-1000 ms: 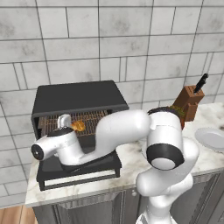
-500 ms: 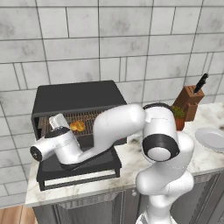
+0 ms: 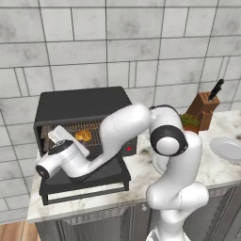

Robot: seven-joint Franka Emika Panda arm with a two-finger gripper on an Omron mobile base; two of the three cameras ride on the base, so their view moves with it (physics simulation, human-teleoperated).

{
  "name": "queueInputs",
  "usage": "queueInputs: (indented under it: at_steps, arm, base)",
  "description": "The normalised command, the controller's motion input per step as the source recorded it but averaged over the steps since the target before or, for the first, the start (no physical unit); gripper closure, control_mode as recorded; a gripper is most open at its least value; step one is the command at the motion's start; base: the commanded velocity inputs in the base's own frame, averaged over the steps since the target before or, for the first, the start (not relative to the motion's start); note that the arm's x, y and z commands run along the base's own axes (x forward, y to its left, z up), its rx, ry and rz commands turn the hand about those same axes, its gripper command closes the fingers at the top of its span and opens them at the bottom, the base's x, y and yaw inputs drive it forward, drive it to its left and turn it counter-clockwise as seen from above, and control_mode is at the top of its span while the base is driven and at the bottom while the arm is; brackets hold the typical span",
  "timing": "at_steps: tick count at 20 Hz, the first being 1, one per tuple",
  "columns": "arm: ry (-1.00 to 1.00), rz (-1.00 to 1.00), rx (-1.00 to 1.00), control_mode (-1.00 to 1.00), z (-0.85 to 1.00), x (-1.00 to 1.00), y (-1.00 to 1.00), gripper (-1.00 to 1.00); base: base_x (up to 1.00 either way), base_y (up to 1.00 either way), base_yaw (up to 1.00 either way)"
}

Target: Open the toaster oven door. Place the bread on the bottom rack in the toaster oven and place the steak on the top rack.

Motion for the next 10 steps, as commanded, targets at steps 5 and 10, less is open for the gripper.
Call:
queueInputs:
  at_steps: [5,10]
  arm:
    - [-0.02,0.0,-0.16,-1.0,-0.06,0.27,0.39,-1.0]
    - [-0.02,0.0,-0.07,-1.0,-0.06,0.26,0.29,-1.0]
  base:
    - [0.0,0.0,0.0]
    - [0.0,0.0,0.0]
